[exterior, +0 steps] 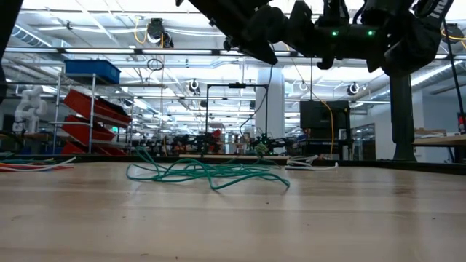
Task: Coil cords
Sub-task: Coil the green wire onto the spool
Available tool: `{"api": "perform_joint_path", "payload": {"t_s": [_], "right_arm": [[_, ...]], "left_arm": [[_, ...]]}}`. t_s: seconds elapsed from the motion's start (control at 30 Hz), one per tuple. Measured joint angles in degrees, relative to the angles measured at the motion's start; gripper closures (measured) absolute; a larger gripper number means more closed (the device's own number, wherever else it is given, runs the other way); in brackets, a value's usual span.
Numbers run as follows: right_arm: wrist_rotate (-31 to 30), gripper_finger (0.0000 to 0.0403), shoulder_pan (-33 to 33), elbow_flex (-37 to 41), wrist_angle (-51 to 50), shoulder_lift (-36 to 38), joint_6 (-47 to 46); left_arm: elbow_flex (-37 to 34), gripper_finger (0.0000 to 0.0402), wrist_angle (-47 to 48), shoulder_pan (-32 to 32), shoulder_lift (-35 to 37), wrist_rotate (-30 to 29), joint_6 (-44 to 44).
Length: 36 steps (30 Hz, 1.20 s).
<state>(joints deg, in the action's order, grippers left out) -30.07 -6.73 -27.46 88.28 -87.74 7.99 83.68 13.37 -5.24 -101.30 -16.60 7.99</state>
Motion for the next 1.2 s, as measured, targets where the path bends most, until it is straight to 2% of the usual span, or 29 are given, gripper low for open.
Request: {"api": "perform_joint_path", "payload": {"t_s": [0.37, 0.67, 0.77, 1.03, 1.2], "right_arm": [[-0.04, 0.0403, -1.55, -0.02, -4.04, 0.00, -3.02], [-0.20, 0.0403, -1.55, -0.02, -6.70, 0.00, -3.72], [-0.32, 0.0403, -1.55, -0.02, -7.75, 0.00, -4.31], [-0.32, 0.0403, -1.55, -0.02, -8.62, 0.00, -4.31], [-0.48, 0.0403, -1.55, -0.02, -8.94, 0.00, -4.27]], "left_arm": [[0.04, 0.0401, -0.96, 2.37, -3.98, 0.11, -1.62], [1.30, 0.0402, -0.07, 3.49, -4.10, -1.55, -1.25], [3.62, 0.0401, 2.64, 3.44, -3.93, -1.15, -1.27], [11.01, 0.0402, 17.78, 3.35, -3.93, -1.84, -1.30], [13.95, 0.0402, 22.78, 3.35, -3.93, -1.74, -0.15]]}}
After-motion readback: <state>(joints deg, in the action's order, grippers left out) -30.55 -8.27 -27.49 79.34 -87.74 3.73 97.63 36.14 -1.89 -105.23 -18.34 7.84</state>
